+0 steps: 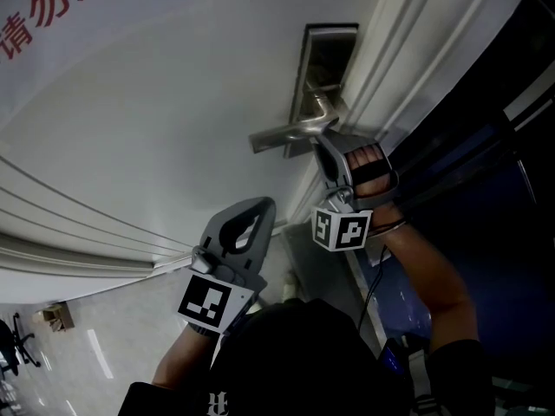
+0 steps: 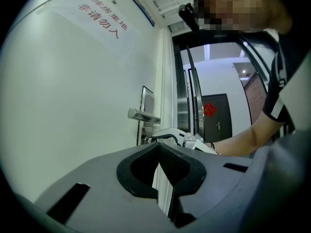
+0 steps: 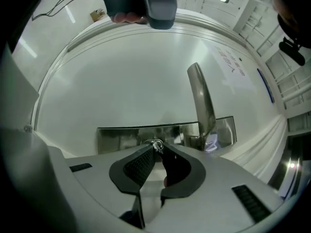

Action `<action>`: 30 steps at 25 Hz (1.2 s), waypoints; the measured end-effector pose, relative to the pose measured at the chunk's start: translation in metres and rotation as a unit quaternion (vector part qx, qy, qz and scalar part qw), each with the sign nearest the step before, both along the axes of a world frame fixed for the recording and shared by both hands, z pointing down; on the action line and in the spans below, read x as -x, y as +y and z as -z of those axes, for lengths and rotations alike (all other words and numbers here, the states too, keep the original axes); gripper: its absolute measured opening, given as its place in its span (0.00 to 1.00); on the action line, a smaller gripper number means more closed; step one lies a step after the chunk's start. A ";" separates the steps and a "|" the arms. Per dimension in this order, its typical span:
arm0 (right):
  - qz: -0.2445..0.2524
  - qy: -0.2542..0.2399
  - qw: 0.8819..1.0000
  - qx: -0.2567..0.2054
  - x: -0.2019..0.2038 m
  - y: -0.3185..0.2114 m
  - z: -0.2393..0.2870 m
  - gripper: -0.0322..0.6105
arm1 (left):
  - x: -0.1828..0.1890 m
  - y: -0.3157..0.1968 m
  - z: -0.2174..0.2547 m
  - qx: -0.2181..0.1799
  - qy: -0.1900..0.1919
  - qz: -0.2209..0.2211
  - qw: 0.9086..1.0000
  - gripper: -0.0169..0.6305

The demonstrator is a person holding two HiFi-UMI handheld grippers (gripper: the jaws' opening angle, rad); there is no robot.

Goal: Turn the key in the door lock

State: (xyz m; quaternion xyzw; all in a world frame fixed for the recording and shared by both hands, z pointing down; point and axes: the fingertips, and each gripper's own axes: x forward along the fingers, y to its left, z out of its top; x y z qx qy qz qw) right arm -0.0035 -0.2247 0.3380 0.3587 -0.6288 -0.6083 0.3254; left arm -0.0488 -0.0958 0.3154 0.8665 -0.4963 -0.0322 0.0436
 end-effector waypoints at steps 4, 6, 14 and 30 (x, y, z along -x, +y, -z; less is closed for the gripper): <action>-0.007 -0.021 1.000 0.004 0.000 -0.001 0.000 0.13 | 0.001 0.001 0.000 0.000 0.000 -0.002 1.000 0.04; -0.007 -0.024 1.000 0.009 0.000 -0.001 0.000 0.10 | 0.002 0.001 0.000 0.000 0.001 -0.001 1.000 0.04; -0.015 -0.137 0.985 0.101 -0.003 -0.002 0.003 0.08 | 0.007 0.004 0.000 0.000 0.002 0.000 1.000 0.04; 0.033 -0.679 0.531 0.506 -0.017 -0.012 0.001 0.08 | 0.009 0.009 0.002 -0.003 -0.003 -0.003 1.000 0.04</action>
